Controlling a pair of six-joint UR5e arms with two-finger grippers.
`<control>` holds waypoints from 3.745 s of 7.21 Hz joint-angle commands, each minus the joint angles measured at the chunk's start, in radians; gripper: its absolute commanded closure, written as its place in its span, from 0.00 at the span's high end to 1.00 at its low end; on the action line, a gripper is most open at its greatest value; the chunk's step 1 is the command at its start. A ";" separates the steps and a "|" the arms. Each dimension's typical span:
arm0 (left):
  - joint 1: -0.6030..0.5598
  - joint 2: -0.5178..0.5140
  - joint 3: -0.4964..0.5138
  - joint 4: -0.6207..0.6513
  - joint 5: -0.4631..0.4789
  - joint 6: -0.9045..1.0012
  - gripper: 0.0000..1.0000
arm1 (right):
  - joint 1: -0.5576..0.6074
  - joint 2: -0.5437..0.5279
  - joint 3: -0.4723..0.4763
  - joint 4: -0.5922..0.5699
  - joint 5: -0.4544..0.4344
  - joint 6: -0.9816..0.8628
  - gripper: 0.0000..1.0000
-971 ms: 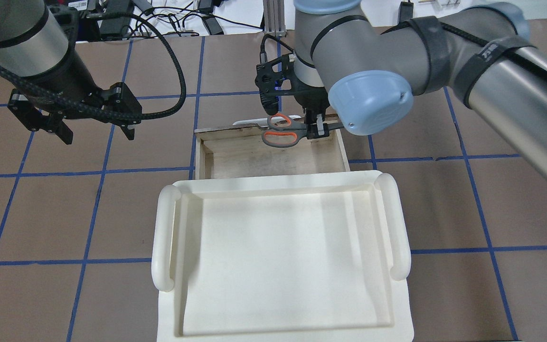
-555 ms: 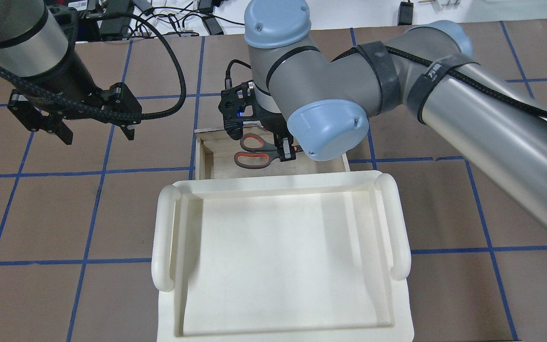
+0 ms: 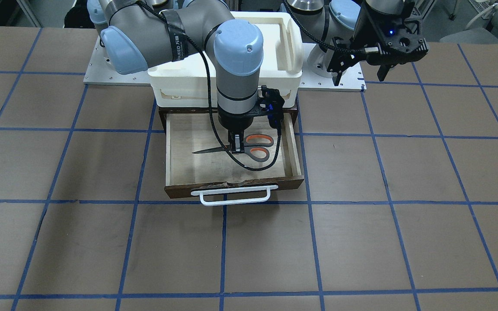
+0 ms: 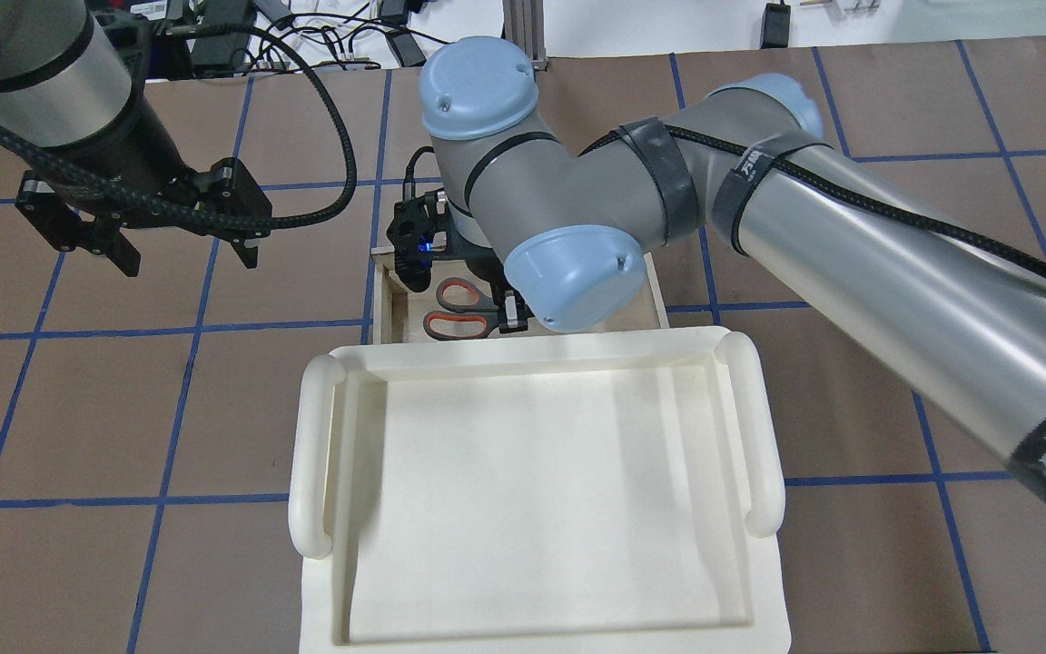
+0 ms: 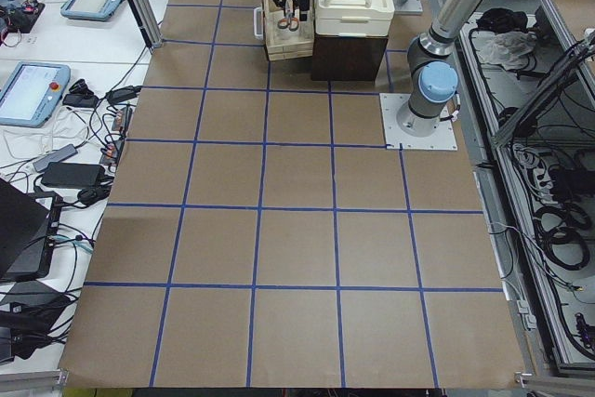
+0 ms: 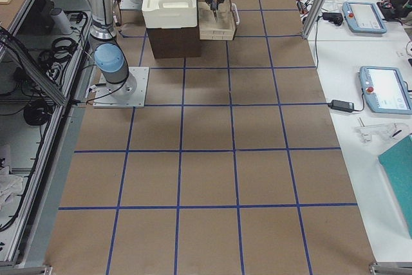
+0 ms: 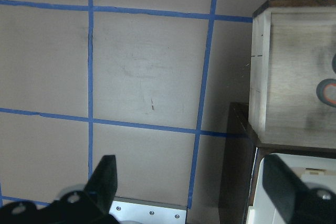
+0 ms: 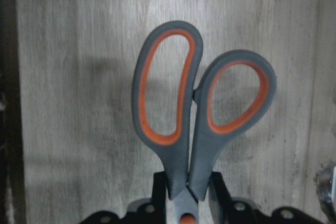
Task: Put scissors in drawer and close it
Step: 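Lower the scissors into the drawer and open the right gripper, then raise the right gripper out of the drawer and withdraw it, then reach the left gripper across to the drawer front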
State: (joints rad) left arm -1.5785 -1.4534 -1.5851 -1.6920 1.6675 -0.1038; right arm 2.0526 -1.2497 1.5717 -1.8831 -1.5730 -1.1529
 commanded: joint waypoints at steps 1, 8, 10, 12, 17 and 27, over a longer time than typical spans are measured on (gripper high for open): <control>0.000 0.001 -0.001 0.000 0.000 -0.001 1.00 | 0.012 0.000 0.001 -0.021 -0.010 0.071 1.00; 0.000 0.001 -0.001 0.000 0.000 -0.001 1.00 | -0.237 -0.175 0.004 0.016 0.001 0.722 1.00; 0.000 -0.001 -0.001 0.000 0.000 -0.002 1.00 | -0.281 -0.235 0.007 0.074 -0.002 0.922 1.00; 0.000 -0.002 -0.001 0.000 0.000 -0.004 1.00 | -0.308 -0.238 0.007 0.094 0.001 1.088 1.00; -0.021 -0.100 0.013 0.248 -0.017 -0.109 1.00 | -0.397 -0.290 0.011 0.139 -0.001 1.088 1.00; -0.282 -0.701 0.241 0.719 -0.005 -0.371 1.00 | -0.443 -0.304 0.014 0.150 -0.002 1.081 1.00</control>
State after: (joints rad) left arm -1.8486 -2.1006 -1.3547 -1.0067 1.6627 -0.5121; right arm 1.6090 -1.5538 1.5862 -1.7315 -1.5754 -0.0703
